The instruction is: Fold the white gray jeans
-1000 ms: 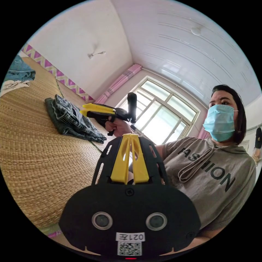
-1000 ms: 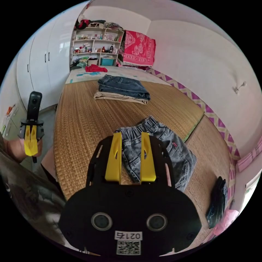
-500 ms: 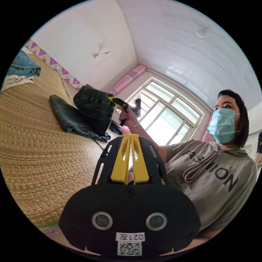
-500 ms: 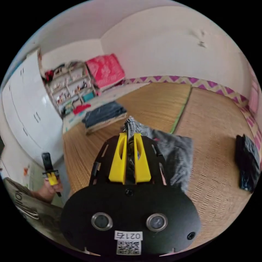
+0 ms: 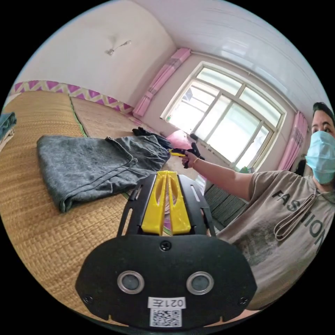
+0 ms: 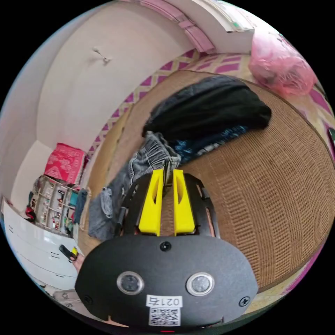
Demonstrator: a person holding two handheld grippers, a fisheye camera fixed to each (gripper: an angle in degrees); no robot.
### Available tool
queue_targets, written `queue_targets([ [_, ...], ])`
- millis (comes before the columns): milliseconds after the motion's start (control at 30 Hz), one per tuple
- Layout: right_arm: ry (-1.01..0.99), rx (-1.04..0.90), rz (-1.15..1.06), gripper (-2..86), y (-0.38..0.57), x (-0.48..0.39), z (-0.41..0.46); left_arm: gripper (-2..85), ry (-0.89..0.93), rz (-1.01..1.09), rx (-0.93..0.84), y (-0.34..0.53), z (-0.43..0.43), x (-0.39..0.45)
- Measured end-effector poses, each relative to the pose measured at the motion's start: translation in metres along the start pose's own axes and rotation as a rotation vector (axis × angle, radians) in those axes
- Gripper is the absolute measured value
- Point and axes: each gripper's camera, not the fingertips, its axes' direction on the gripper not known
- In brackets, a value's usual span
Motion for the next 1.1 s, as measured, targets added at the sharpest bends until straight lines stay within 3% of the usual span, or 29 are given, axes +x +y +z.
queue_targets([
  [133,-0.124,0.149,-0.057,2.3,0.098,0.045,-0.005,0.7,-0.186,0.111,-0.160,-0.052,0.084,0.026],
  [300,-0.322,0.358,-0.112,-0.3,0.197,0.086,-0.026,9.0,-0.405,0.211,-0.322,-0.103,0.193,0.025],
  [433,-0.448,0.382,-0.158,-0.6,0.253,0.108,-0.023,9.2,-0.527,0.277,-0.471,-0.115,0.282,0.016],
  [667,-0.482,0.391,-0.158,-0.7,0.323,0.124,-0.013,8.8,-0.527,0.189,-0.517,-0.104,0.315,-0.019],
  [733,-0.501,0.406,-0.145,-0.7,0.347,0.130,-0.009,0.7,-0.459,0.105,-0.396,-0.102,0.278,-0.033],
  [867,-0.510,0.410,-0.144,-0.6,0.378,0.132,-0.003,-0.7,-0.327,-0.126,-0.115,-0.094,0.162,-0.058],
  [967,-0.520,0.419,-0.139,-0.6,0.403,0.134,0.001,-0.9,-0.372,-0.151,0.067,-0.068,0.024,-0.051],
  [1100,-0.525,0.421,-0.138,-0.6,0.431,0.130,0.008,-1.0,-0.568,-0.276,0.264,0.005,-0.198,-0.058],
])
